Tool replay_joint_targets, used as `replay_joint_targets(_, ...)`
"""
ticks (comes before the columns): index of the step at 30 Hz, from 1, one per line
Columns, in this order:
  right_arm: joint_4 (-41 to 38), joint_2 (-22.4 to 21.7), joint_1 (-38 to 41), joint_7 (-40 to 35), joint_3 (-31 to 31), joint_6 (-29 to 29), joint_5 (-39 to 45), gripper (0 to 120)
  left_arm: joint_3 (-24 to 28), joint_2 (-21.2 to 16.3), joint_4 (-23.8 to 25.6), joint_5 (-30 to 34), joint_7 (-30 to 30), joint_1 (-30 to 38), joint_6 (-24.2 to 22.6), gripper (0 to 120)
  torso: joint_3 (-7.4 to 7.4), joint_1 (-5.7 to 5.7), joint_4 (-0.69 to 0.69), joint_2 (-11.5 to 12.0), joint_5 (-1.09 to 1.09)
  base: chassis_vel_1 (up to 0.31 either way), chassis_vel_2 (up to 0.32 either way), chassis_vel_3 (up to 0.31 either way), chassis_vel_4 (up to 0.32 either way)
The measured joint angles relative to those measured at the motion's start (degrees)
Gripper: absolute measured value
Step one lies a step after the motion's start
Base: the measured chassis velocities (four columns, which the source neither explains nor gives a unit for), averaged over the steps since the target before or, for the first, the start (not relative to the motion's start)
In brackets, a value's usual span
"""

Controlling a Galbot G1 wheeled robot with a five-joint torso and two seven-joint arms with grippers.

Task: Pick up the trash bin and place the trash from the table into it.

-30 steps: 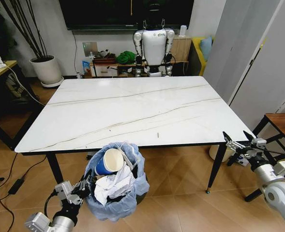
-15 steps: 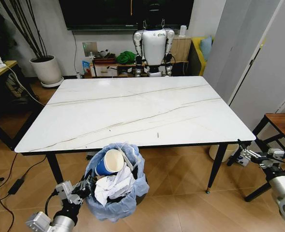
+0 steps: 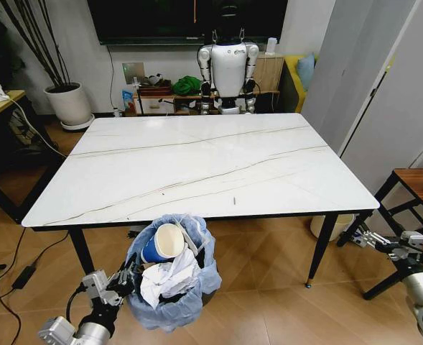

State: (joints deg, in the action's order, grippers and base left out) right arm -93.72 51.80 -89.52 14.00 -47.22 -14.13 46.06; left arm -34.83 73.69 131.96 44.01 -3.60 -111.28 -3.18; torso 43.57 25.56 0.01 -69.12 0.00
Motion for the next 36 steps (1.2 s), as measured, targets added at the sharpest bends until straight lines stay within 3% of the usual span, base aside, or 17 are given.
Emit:
replay_joint_targets(20,0.0,-0.1,0.1,0.0,0.1,0.0,0.0,100,-0.8,1.1,-0.9,-12.5,-0.9,-2.1,3.7,0,0.0,0.0,0.0,0.0,0.0,0.0,0.0,0.0,0.0)
replay_joint_targets(36,-0.1,-0.1,0.1,-0.1,0.2,0.1,0.0,100,-1.4,1.1,-2.0,-14.8,-0.7,-1.9,4.9,0,0.0,0.0,0.0,0.0,0.0,0.0,0.0,0.0,0.0)
